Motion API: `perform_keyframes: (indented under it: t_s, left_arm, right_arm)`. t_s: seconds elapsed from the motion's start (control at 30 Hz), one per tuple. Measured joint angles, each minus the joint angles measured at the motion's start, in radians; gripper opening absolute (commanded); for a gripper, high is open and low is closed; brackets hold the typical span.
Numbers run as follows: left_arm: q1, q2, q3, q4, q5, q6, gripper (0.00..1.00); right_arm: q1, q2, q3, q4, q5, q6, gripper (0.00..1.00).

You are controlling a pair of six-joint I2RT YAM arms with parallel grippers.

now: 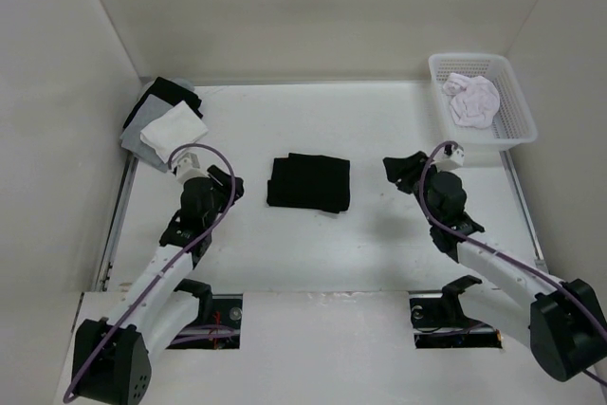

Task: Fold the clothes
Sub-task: Fold the tank top

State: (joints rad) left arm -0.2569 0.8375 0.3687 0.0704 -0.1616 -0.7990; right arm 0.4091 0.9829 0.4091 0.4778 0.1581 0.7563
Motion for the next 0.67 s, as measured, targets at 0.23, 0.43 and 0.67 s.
perform_keyframes:
  t_s: [0.23, 0.43, 0.67]
  left_arm:
    - [0.023, 0.006, 0.000, -0.095, -0.019, 0.023, 0.48]
    - [-0.018, 0.082, 0.002, -0.086, -0.022, 0.037, 0.47]
    - [-0.052, 0.111, 0.014, -0.061, -0.022, 0.053, 0.48]
  right_arm:
    - [-0.041, 0.007, -0.055, -0.016, 0.082, 0.011, 0.54]
    - [-0.041, 0.025, -0.055, -0.006, 0.086, 0.016, 0.54]
    - [-0.041, 0.025, -0.055, -0.004, 0.086, 0.019, 0.54]
